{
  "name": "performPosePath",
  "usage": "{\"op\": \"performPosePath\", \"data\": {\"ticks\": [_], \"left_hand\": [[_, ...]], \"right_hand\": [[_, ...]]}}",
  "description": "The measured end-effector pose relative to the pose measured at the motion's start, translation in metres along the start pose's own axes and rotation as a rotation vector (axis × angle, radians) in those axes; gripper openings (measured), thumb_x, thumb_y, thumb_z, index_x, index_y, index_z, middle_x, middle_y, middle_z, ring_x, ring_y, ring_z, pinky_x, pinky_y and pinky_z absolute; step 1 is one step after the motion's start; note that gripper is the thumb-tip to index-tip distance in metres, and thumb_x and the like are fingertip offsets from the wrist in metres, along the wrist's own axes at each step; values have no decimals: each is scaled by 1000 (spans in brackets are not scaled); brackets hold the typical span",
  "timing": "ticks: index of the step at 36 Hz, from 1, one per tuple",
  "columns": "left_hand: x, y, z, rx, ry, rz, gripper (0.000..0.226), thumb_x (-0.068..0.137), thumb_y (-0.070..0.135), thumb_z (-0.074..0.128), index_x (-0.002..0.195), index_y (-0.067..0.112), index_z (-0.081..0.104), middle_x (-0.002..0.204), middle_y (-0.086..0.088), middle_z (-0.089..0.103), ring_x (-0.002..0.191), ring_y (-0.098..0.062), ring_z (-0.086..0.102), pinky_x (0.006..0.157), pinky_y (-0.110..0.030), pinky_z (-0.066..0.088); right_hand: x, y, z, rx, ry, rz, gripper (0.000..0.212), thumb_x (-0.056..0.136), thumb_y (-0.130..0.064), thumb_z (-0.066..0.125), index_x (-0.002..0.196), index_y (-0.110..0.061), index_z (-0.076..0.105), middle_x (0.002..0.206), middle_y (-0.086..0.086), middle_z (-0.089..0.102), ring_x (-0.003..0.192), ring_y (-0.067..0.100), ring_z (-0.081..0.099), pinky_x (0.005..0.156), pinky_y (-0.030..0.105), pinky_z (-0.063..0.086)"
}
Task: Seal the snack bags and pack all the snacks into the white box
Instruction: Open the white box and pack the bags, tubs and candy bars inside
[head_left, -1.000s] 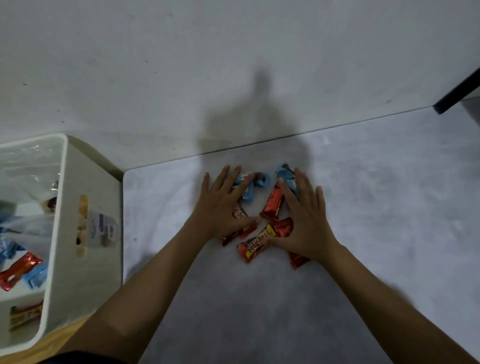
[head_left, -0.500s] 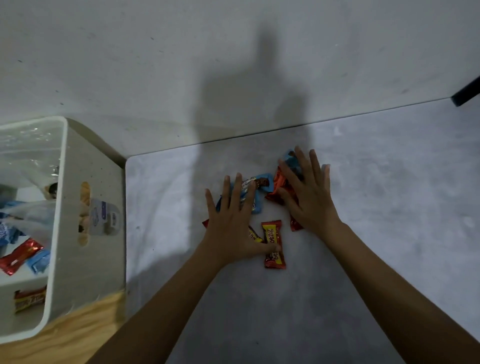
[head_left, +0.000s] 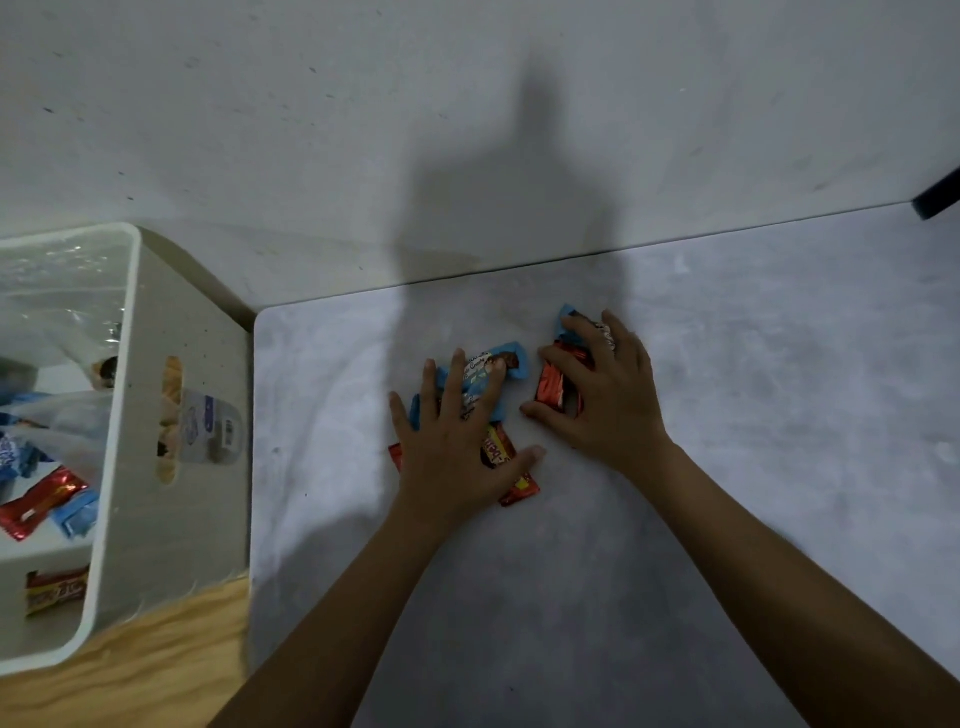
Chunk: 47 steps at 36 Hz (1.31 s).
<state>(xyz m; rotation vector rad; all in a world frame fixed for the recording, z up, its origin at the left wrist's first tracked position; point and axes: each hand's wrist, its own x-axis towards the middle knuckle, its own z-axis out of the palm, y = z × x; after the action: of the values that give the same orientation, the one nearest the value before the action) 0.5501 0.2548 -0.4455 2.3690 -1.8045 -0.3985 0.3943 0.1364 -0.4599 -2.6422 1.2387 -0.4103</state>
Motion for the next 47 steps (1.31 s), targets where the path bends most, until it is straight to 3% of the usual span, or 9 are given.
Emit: {"op": "performPosePath", "data": {"ticks": [5, 13, 18, 22, 26, 30, 37, 42, 47], "left_hand": [[-3, -11, -4, 44, -10, 75, 99, 64, 91, 26, 147, 37, 17, 156, -3, 18, 143, -30, 18, 109, -59, 17], [5, -18, -8, 26, 147, 80, 63, 80, 56, 46, 136, 27, 45, 129, -6, 54, 111, -25, 43, 81, -39, 43], [19, -19, -13, -10, 173, 101, 53, 80, 39, 47, 129, 18, 51, 109, -12, 62, 90, -31, 57, 67, -35, 48], [20, -21, -13, 7, 168, 126, 51, 84, 36, 43, 130, 15, 51, 111, -14, 62, 92, -33, 59, 68, -37, 51], [10, -20, -18, 28, 50, 128, 65, 87, 55, 30, 141, 20, 39, 131, -11, 52, 114, -30, 50, 85, -37, 44], [8, -27, -36, -14, -154, 156, 78, 79, 70, 10, 148, 32, 11, 153, -1, 23, 135, -23, 24, 105, -35, 28], [-2, -52, -38, 65, -310, 278, 103, 57, 93, 23, 140, 48, -18, 155, 11, -19, 143, -16, -20, 116, -51, -9], [-9, -54, -22, 110, -178, 328, 116, 52, 95, 35, 145, 41, -7, 157, 5, -10, 144, -24, -17, 111, -64, -8], [-8, -33, -8, 81, -111, 307, 115, 52, 97, 24, 147, 38, -2, 158, 1, -10, 144, -30, -16, 107, -70, -7]], "right_hand": [[-3, 2, 2, 11, 80, -33, 49, 78, -59, 56, 112, -24, 63, 133, 6, 54, 119, 34, 50, 94, 44, 43], [-4, 2, 6, -16, 150, -29, 37, 80, -46, 57, 111, -27, 65, 134, 2, 54, 113, 31, 50, 90, 40, 41], [-4, 0, 6, -21, 156, -13, 36, 80, -45, 54, 109, -26, 65, 131, 2, 55, 111, 33, 50, 86, 41, 42], [-4, 0, 6, -30, 153, -12, 36, 81, -45, 54, 109, -26, 65, 131, 3, 56, 110, 34, 51, 85, 43, 43], [-4, 0, 6, -28, 148, -11, 36, 80, -45, 54, 109, -26, 65, 131, 3, 56, 110, 34, 52, 84, 43, 44], [-4, 0, 6, -34, 138, -10, 36, 80, -44, 54, 109, -25, 65, 131, 4, 56, 110, 34, 52, 84, 43, 43], [-4, -1, 4, -21, 134, 8, 36, 80, -44, 54, 108, -26, 65, 131, 2, 56, 110, 32, 52, 85, 42, 42], [-4, -1, 4, -19, 138, 7, 35, 80, -43, 54, 108, -26, 65, 131, 1, 55, 111, 31, 51, 84, 41, 42], [-4, -3, 3, -9, 158, 4, 36, 80, -41, 53, 109, -24, 66, 130, 4, 57, 108, 35, 53, 81, 43, 42]]}}
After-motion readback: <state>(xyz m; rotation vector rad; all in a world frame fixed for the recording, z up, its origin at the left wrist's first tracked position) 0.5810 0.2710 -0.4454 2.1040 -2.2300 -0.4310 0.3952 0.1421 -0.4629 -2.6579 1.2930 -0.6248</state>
